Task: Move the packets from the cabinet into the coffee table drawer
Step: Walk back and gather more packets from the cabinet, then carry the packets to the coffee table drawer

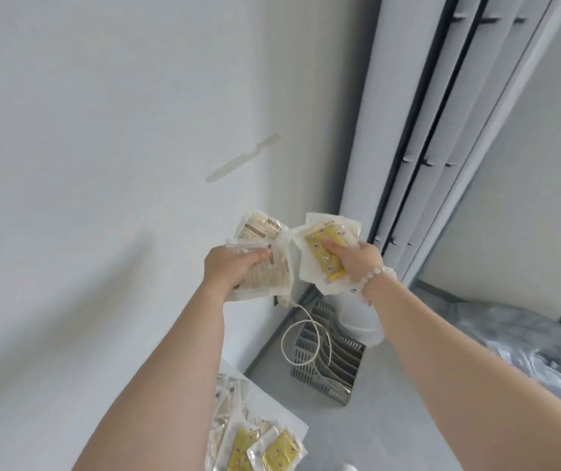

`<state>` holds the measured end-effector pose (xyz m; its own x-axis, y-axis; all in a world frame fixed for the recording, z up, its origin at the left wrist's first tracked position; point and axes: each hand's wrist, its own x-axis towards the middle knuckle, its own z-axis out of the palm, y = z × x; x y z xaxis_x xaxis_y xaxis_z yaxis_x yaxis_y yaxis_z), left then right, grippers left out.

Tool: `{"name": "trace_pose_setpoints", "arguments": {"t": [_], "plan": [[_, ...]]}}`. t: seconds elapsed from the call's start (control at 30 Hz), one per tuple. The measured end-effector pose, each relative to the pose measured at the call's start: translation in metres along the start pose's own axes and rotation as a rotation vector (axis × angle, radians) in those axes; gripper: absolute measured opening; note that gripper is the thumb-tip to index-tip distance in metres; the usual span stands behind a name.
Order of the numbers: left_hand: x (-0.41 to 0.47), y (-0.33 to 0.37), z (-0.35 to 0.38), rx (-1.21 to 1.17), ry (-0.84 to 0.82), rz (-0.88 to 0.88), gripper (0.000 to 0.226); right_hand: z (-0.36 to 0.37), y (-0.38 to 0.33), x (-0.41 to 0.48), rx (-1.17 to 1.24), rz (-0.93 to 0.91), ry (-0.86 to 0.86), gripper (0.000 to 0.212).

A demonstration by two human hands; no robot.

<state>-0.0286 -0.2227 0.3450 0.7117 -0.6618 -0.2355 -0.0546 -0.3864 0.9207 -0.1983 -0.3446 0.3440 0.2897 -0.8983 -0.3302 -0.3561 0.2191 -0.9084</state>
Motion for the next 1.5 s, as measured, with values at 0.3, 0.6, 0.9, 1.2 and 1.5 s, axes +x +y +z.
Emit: {"name": "trace_pose_setpoints", "arguments": {"t": [0.3,0.6,0.9,1.2,1.5], "plan": [[-0.077,0.086,0.126,-0.065,-0.466,0.285,0.013,-0.164,0.013,-0.093,0.233,0.009,0.358,0.042],[-0.26,0.153,0.293,-0.112,-0.928,0.432,0.024,-0.36,0.076,-0.25,0.442,0.01,0.829,0.048],[-0.549,0.115,0.44,-0.017,-1.372,0.35,0.037,-0.503,0.202,-0.497,0.465,0.122,1.375,0.066],[-0.808,0.049,0.47,0.119,-1.748,0.412,0.037,-0.529,0.306,-0.724,0.492,0.307,1.782,0.066],[-1.005,-0.032,0.459,0.326,-2.094,0.498,0.035,-0.5,0.395,-0.881,0.683,0.525,2.094,0.074]]}}
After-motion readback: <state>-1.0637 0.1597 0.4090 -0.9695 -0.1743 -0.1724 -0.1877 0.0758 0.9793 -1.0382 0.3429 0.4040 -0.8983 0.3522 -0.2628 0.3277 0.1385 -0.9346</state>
